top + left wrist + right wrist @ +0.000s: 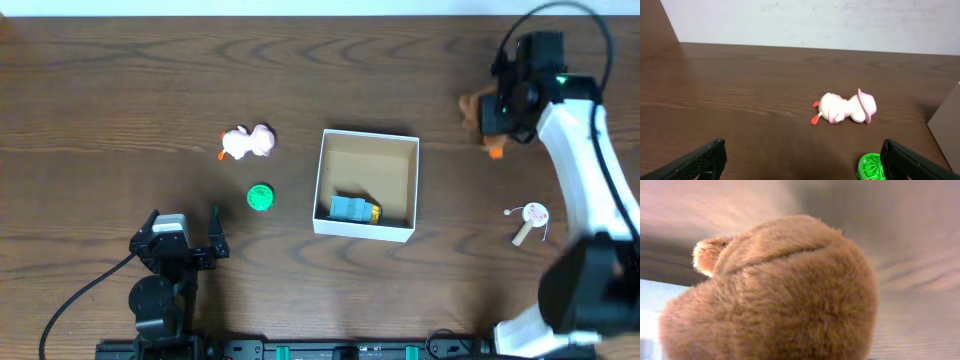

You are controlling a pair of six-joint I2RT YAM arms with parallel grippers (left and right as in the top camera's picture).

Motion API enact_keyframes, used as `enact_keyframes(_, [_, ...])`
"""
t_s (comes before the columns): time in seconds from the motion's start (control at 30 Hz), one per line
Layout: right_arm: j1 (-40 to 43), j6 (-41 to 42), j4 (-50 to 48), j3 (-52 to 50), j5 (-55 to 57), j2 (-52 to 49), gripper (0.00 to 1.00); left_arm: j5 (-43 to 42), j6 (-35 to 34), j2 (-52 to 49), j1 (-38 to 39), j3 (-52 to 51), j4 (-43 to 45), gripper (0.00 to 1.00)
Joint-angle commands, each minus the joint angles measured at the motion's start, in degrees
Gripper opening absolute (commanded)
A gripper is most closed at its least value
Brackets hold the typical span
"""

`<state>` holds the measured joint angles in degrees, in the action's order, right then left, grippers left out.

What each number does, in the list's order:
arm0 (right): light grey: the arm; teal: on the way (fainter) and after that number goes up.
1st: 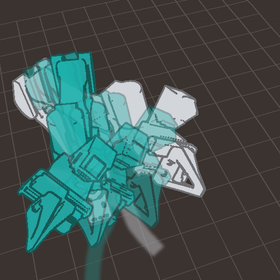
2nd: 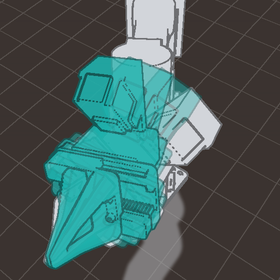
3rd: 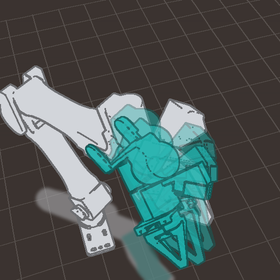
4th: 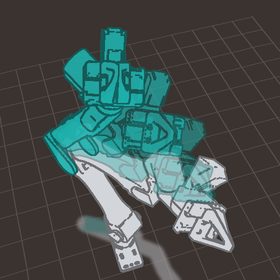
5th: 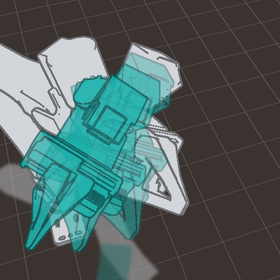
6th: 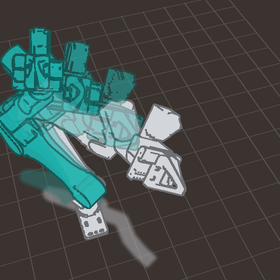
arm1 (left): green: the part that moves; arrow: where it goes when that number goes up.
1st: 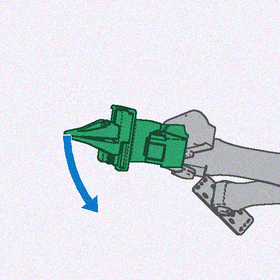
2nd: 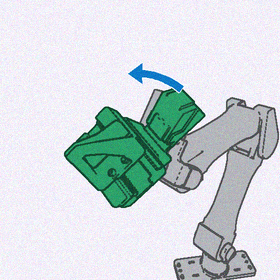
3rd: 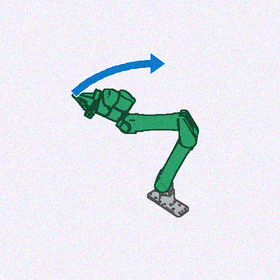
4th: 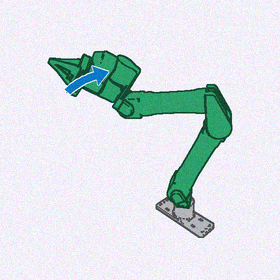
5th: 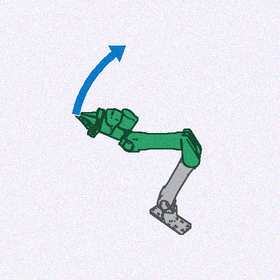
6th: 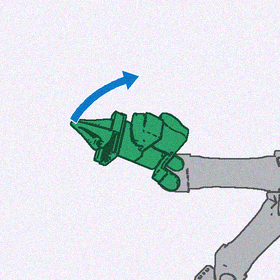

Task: Pack container
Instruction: 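Lift the bear and carry it left into the box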

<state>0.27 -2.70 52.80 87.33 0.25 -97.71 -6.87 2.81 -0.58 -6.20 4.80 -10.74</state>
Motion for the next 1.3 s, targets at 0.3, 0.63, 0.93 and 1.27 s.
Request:
enact_keyframes(0.3, [-24.0,-20.7,3.8,2.4,-1.1,18.3,0.01,0.0,-0.3,0.3,0.2,-0.8,-2.0,0.98])
enact_keyframes(0.63, [-28.6,-38.7,5.9,-2.5,-1.1,12.5,0.01,0.0,-0.3,0.3,0.2,-0.8,-2.0,0.98])
enact_keyframes(0.93, [-28.6,-39.8,6.0,-3.0,-0.7,2.7,0.01,0.1,-0.3,0.3,0.2,-0.8,-2.0,0.98])
enact_keyframes(1.27, [-28.3,-39.1,6.0,-3.0,-0.1,-4.9,0.01,0.1,-0.3,0.3,0.2,-0.8,-2.0,0.98])
